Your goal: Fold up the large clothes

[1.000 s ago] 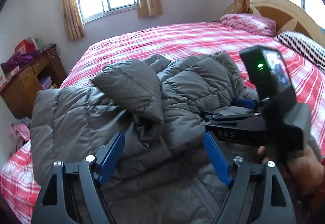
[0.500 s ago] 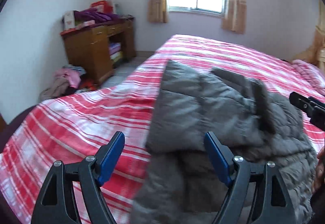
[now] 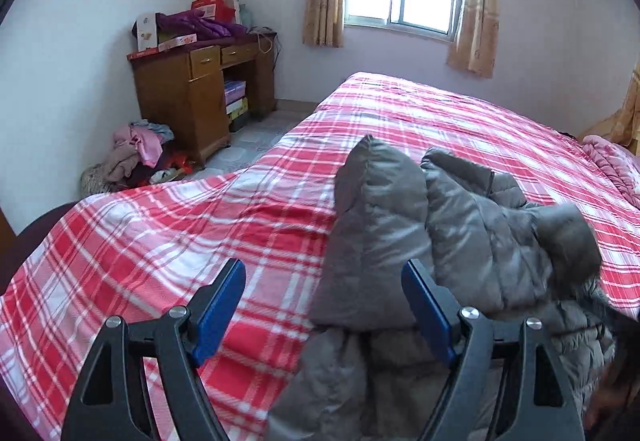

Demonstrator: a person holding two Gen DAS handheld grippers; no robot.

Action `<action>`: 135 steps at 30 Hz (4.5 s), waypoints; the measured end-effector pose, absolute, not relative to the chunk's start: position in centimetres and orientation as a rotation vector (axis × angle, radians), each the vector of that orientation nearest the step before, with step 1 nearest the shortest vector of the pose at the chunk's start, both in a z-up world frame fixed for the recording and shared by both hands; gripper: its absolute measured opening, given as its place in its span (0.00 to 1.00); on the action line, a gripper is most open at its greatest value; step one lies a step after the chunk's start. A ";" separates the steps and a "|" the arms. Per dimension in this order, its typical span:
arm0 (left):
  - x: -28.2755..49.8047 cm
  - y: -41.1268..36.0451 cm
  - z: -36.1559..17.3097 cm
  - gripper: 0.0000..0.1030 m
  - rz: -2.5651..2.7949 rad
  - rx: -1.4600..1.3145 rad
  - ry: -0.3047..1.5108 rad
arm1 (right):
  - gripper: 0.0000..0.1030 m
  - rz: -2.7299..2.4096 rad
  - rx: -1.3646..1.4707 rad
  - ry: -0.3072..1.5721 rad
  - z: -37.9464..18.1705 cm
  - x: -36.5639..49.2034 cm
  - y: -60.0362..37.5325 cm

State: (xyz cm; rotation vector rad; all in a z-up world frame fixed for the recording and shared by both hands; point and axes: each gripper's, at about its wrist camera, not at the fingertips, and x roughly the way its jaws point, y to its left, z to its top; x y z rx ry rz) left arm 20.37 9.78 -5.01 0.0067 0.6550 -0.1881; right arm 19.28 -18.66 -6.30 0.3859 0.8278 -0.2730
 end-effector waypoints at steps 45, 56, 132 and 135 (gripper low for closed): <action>31.7 1.7 -15.0 0.88 0.015 0.165 0.801 | 0.50 -0.159 0.220 0.834 -10.1 20.1 -21.9; 31.6 1.6 -15.0 0.91 0.042 0.200 0.787 | 0.64 -0.186 0.169 0.877 -9.3 20.2 -21.3; 39.3 -9.3 -9.9 0.17 -0.273 -0.002 1.045 | 0.16 -0.237 0.426 0.758 -11.0 24.9 -28.4; 37.6 -7.8 -10.4 0.16 -0.273 -0.024 1.031 | 0.16 -0.230 0.444 0.758 -11.1 24.8 -28.6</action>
